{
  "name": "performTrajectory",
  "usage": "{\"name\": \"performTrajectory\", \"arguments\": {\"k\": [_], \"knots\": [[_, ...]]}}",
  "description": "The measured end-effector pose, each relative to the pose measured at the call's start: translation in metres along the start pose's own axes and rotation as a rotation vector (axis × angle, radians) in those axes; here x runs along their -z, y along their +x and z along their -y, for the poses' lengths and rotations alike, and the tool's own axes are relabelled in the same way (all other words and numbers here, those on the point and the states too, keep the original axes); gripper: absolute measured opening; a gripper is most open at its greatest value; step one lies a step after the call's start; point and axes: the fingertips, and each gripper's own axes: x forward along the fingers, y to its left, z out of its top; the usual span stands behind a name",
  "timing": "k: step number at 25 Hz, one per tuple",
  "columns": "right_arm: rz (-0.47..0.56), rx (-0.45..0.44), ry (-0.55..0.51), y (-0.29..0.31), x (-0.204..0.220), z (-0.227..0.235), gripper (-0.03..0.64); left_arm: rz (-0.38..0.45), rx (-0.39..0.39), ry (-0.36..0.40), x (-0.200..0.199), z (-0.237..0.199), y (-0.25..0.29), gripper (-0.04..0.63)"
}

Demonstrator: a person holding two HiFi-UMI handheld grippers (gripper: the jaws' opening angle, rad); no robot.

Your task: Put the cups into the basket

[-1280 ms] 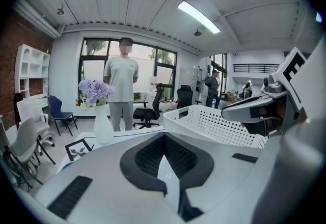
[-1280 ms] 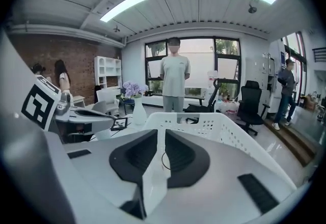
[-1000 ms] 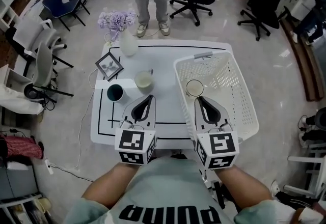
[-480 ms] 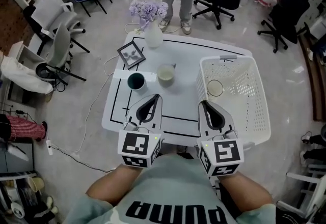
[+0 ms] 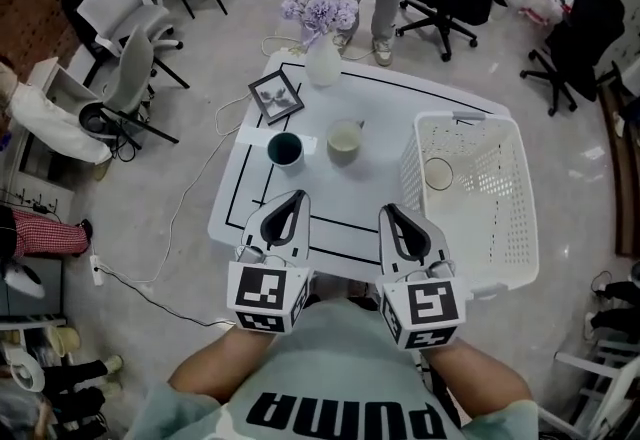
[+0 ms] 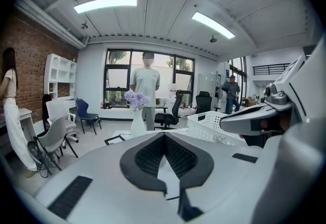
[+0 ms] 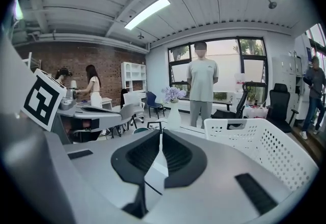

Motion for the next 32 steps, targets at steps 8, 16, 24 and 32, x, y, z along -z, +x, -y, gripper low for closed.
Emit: {"name": "performTrajectory", "arguments": {"k": [8, 16, 24, 32], "knots": [[-0.01, -0.025, -0.016, 0.006, 0.006, -0.015, 0.031, -0.004, -0.019, -0.015, 0.009, -0.007, -0.008, 0.006], [-0.02, -0.039, -0.023, 0.007, 0.011, -0.024, 0.031, 0.0, -0.037, -0.011, 0.012, -0.012, -0.015, 0.005], [-0.027, -0.047, -0.03, 0.009, 0.014, -0.027, 0.029, -0.008, -0.044, -0.011, 0.017, -0.013, -0.015, 0.005], [-0.032, -0.048, -0.028, 0.011, 0.016, -0.027, 0.029, -0.01, -0.05, -0.013, 0.018, -0.016, -0.016, 0.005]]}}
